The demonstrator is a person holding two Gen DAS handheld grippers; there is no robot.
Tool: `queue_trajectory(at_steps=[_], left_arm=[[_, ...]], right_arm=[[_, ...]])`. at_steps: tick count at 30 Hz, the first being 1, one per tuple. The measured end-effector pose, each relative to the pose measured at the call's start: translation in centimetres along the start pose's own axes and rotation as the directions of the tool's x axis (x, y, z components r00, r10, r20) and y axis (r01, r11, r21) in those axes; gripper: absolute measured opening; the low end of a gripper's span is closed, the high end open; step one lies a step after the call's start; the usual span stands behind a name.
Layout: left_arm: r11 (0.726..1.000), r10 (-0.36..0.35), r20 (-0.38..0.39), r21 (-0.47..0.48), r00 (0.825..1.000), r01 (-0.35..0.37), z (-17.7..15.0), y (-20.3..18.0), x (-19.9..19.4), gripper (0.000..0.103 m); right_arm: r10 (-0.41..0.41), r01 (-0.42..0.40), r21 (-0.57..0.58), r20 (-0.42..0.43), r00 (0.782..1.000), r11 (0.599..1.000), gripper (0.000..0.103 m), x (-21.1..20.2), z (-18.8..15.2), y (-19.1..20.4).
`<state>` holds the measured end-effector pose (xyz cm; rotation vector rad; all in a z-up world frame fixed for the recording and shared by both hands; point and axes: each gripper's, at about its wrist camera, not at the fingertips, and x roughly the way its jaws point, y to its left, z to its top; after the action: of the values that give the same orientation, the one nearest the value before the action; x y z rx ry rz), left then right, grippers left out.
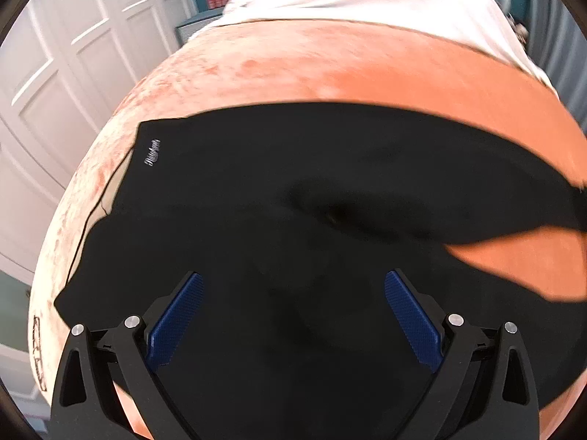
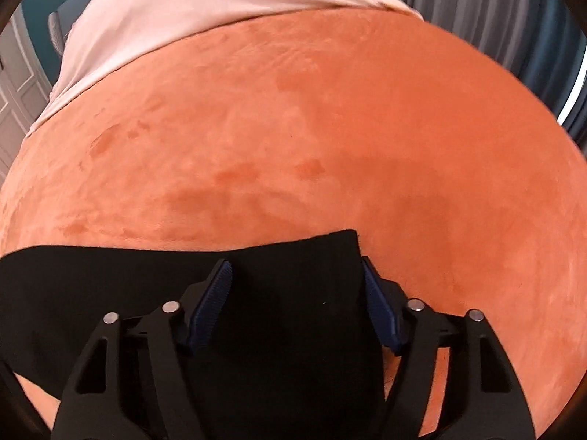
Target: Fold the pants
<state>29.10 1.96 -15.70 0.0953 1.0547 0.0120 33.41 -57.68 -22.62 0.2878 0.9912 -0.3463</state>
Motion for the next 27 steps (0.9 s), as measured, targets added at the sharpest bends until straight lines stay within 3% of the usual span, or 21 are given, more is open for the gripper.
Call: queue_trajectory(at_steps=[1,2,5,10,11,14,17,21,23,24,27], left_arm=[[1.000,0.005,0.002,-0.027,1.000,-0.005,0.8,1.1,0.4,0.098],[0.998,0.005,0.008,-0.066,1.000,-0.005,2.1,2.9,1.0,0.098],[0.988,0.067,0.026,-0.140,0.997,-0.063,5.8,7.5,2.6,0.098],[0.948,0.235,0.041,-0.229,0.971,-0.220,11.7,14.8,6.1,0.097],[0.947,0.235,0.036,-0.235,0.971,-0.220,12.8,15.9,7.1,0.097],[0.942,0.162,-0.072,-0.285,0.984,-0.176,15.8,19.6,12.0,0.097],[0.923,0.171,-0.120,-0.328,0.978,-0.201,16.5,21.4,14.9,0.093],[0.938,0.153,-0.173,-0.285,0.973,-0.198,16.8,20.9,18.1,0.058],[0.945,0.179,-0.155,-0.248,0.972,-0.213,17.3,20.1,18.2,0.051],[0.951,0.179,-0.151,-0.229,0.972,-0.210,17.5,19.8,18.2,0.040],[0.954,0.241,-0.154,-0.144,0.958,-0.263,17.7,18.3,18.1,0.037]], right_arm=[[0.007,-0.007,0.004,0.004,1.000,1.000,0.043,-0.1,-0.1,0.0],[0.033,-0.033,0.010,0.006,0.999,0.999,0.029,-0.3,-0.1,0.0],[0.019,-0.019,-0.028,0.011,1.000,0.999,0.016,-0.7,-0.4,1.3],[-0.010,0.011,-0.034,0.024,1.000,0.999,0.013,-1.7,-0.7,2.3],[-0.011,0.012,-0.027,0.025,1.000,1.000,0.013,-2.0,-0.8,2.3],[-0.007,0.007,0.013,0.032,0.999,1.000,0.013,-2.6,-1.0,1.9],[-0.020,0.020,0.023,0.030,0.999,1.000,0.013,-3.0,-0.9,2.1],[-0.063,0.063,-0.006,0.008,0.998,0.998,0.013,-2.7,-0.2,2.7],[-0.095,0.095,-0.005,0.010,0.995,0.995,0.011,-2.7,0.7,2.7],[-0.113,0.114,0.000,0.039,0.993,0.994,0.010,-3.1,1.3,2.8],[-0.138,0.133,0.045,0.128,0.982,0.990,0.010,-4.8,2.9,2.1]])
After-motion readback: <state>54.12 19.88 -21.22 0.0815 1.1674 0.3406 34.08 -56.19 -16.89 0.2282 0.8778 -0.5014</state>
